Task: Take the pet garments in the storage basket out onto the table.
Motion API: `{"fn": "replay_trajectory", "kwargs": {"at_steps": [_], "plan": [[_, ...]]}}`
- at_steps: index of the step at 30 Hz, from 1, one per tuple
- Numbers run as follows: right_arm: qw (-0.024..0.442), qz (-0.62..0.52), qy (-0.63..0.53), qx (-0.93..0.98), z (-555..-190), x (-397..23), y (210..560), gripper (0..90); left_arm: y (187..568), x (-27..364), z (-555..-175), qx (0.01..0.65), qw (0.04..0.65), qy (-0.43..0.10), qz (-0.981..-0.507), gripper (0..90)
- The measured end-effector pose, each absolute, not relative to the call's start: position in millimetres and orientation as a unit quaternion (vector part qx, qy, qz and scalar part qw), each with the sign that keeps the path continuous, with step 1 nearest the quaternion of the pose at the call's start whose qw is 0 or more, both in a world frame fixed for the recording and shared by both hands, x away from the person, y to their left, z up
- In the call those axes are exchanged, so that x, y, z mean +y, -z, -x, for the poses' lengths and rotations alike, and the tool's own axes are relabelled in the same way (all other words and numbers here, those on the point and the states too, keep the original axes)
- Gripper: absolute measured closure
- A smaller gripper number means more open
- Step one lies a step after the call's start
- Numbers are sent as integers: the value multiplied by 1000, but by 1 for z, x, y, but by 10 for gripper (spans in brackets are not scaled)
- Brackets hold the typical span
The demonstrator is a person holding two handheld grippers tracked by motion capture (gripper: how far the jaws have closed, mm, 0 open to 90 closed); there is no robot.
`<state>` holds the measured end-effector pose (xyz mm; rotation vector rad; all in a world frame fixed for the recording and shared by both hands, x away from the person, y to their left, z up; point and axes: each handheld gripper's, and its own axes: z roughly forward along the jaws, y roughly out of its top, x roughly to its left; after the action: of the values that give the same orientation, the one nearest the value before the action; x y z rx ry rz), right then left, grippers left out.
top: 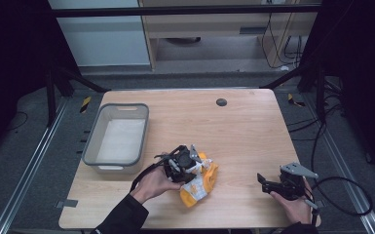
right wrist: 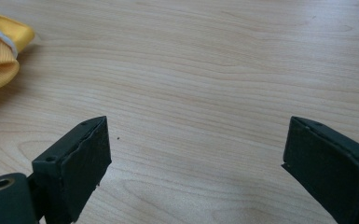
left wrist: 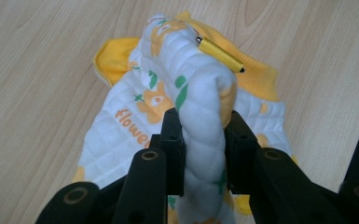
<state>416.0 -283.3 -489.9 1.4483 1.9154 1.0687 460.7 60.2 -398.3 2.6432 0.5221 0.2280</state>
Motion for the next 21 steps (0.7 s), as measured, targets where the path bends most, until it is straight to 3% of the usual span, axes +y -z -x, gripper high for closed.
{"fn": "replay_trajectory", "kwargs": {"at_steps": [12, 21], "plan": [[255, -531, -392, 706, -416, -283, 490, 73, 413, 58, -461, 190, 212, -72, -956, 699], [253, -531, -392, 707, -416, -283, 491, 67, 419, 61, -461, 192, 214, -72, -955, 606]]}}
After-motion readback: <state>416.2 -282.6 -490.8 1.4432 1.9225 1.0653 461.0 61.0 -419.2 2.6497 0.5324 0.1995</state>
